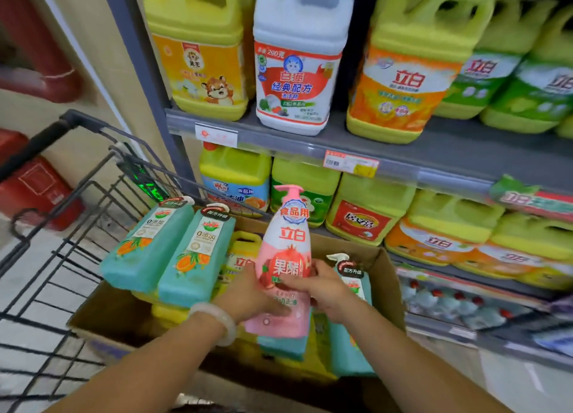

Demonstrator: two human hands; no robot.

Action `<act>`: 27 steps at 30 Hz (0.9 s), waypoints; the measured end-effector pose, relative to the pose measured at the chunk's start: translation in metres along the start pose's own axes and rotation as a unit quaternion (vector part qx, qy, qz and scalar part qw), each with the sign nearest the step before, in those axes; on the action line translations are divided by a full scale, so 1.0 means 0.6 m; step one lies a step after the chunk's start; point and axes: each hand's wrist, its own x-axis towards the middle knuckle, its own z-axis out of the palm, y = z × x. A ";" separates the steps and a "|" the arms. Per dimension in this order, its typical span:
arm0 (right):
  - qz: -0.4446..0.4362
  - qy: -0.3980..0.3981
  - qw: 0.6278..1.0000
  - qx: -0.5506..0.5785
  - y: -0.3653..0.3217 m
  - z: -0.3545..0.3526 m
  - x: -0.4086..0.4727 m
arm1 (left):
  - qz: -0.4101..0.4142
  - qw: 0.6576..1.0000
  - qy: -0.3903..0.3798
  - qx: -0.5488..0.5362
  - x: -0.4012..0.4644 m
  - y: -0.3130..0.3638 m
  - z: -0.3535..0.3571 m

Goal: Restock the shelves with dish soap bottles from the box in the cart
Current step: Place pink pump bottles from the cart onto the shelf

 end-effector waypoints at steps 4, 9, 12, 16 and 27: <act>-0.093 0.038 0.994 0.046 -0.018 -0.081 -0.081 | 0.086 0.996 0.020 -0.025 -0.056 0.085 0.068; -0.170 0.092 0.980 0.055 -0.003 -0.234 -0.219 | 0.175 0.984 0.014 -0.001 -0.112 0.162 0.225; -0.195 0.125 0.971 0.066 0.026 -0.343 -0.317 | 0.218 0.976 -0.010 0.005 -0.152 0.210 0.350; -0.216 0.196 0.953 0.080 0.086 -0.492 -0.431 | 0.281 0.955 -0.076 0.051 -0.189 0.264 0.522; -0.251 0.405 0.867 0.142 0.211 -0.811 -0.682 | 0.392 0.883 -0.239 0.099 -0.270 0.421 0.922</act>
